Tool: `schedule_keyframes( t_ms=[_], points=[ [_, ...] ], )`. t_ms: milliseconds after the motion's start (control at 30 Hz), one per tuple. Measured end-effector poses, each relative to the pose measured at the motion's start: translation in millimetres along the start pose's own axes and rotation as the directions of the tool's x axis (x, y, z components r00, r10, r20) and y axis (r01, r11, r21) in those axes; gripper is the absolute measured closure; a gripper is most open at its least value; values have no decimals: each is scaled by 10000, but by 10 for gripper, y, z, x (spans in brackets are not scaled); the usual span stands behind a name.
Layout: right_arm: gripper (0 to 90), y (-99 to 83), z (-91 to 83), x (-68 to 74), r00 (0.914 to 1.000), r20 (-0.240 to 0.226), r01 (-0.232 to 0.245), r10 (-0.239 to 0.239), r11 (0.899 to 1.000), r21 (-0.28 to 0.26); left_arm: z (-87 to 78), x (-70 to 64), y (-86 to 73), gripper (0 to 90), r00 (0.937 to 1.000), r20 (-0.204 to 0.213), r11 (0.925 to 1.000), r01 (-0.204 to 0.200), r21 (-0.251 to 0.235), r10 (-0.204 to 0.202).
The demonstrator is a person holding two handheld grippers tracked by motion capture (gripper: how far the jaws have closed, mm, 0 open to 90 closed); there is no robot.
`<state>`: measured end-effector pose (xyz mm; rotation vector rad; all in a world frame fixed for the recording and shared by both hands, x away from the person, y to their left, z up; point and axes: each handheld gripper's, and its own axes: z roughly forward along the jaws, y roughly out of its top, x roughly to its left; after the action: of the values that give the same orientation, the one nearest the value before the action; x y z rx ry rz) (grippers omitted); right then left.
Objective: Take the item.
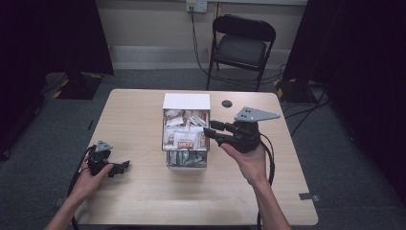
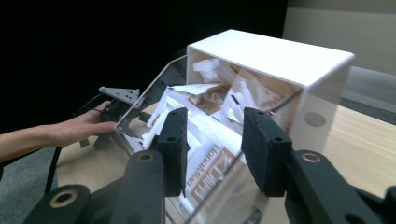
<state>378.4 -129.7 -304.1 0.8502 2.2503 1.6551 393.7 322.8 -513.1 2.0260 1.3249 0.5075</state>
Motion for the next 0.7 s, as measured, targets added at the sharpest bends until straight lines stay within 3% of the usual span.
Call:
schedule_keyframes(
  t_ms=[400,700],
  points=[
    [670,40,262,-3,9977,-633,256,-237,9993,287,0,0,0,0,10000,-1,10000,6,-1,-6],
    [654,-15,423,1,9970,-755,193,-143,9976,665,0,0,0,0,10000,-1,10000,1,0,-1]
  ],
)
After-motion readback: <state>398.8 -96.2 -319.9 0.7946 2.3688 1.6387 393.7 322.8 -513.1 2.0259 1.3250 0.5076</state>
